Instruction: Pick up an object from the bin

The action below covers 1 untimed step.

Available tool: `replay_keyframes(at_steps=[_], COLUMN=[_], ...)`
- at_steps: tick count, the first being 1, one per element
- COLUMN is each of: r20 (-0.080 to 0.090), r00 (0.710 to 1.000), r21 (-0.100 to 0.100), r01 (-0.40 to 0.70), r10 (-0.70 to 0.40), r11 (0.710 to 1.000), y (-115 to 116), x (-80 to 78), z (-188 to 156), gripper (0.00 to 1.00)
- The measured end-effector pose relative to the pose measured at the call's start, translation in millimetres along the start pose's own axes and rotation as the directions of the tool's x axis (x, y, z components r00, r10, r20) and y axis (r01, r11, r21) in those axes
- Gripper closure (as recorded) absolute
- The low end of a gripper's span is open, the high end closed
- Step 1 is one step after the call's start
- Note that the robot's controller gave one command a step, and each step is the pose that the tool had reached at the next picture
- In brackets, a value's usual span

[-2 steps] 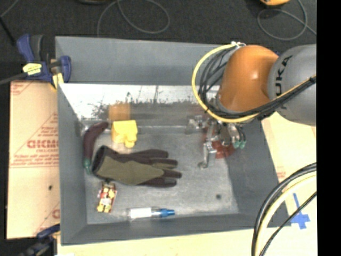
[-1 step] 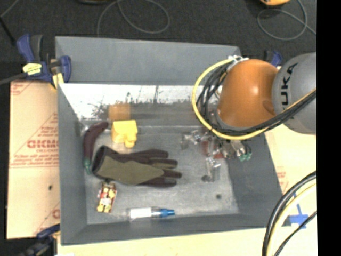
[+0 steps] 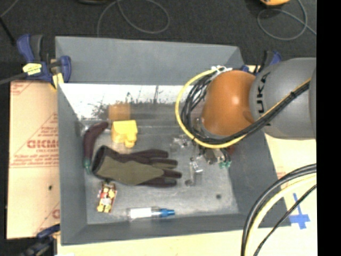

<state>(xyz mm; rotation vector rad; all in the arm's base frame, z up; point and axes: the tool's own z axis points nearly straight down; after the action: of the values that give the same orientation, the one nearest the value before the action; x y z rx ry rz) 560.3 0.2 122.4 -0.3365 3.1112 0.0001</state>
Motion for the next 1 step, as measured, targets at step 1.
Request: replay_keyframes(at_steps=[1], r20=[-0.018], r00=[0.999], r21=[-0.003], r01=[-0.035], r10=[0.035], r11=[0.999], y=[14.4], x=[-5.6], z=[25.6], gripper=[0.00])
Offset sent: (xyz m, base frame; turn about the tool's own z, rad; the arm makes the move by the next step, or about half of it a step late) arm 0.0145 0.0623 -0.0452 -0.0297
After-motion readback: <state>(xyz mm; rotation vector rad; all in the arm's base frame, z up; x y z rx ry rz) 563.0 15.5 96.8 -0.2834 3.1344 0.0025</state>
